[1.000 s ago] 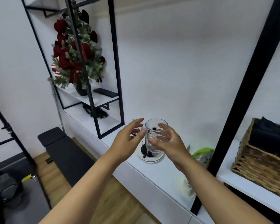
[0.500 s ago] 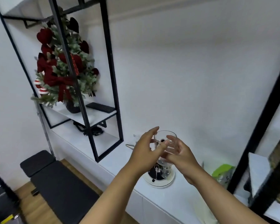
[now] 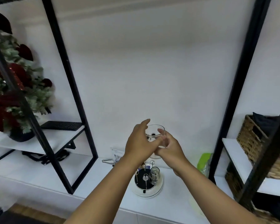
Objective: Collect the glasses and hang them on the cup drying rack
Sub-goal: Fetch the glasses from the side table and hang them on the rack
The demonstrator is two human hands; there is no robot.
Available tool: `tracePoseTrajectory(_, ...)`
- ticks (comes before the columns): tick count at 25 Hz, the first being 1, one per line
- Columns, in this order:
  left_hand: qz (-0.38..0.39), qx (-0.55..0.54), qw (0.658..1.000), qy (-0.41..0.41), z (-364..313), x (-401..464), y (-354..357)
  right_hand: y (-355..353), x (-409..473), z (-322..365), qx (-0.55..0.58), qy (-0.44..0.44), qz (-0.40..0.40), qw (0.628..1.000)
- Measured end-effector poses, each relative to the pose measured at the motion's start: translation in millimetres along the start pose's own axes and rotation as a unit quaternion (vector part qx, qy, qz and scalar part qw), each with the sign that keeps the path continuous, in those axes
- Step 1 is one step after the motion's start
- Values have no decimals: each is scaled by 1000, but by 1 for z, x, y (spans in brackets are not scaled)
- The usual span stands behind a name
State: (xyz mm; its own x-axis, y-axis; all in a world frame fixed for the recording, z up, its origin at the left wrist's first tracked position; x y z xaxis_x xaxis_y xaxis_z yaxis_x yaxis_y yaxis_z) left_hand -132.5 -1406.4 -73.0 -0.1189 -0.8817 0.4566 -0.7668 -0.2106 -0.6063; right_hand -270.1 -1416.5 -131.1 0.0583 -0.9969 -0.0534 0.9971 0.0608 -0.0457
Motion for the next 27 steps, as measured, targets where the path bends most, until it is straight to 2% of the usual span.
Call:
tracePoseTrajectory(8,-16,-27,999,7,20,51,7,-7,47,8,18,4,15,1000)
tracePoseTrajectory(14,-66,-155,981,-96,61,85,28,-28,95,-24,157,81,48,983)
tracePoseTrajectory(19,-78,-274,945,-160,82,87,63,-32,113,-64,267,179,99,942)
tracePoseTrajectory(22,-42,-296,940,-167,103,82,77,-32,121,-82,294,188,95,932)
tracePoseTrajectory(27,93,-273,946,-145,151,72,85,-34,139,-111,246,184,41,951)
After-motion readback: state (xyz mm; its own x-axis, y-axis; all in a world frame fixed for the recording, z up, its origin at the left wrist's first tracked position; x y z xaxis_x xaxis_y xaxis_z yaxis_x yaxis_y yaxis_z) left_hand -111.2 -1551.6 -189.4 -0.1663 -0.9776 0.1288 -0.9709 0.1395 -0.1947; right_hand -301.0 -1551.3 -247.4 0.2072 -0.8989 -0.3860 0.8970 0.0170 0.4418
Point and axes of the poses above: each hand's wrist, its own x-axis towards the middle knuckle, its own y-axis out of the palm, z = x × y, the point moved 4 cm from there along x, towards the middle knuckle, and after that the axes turned 10 degrees about y, right-handed, at the moved point
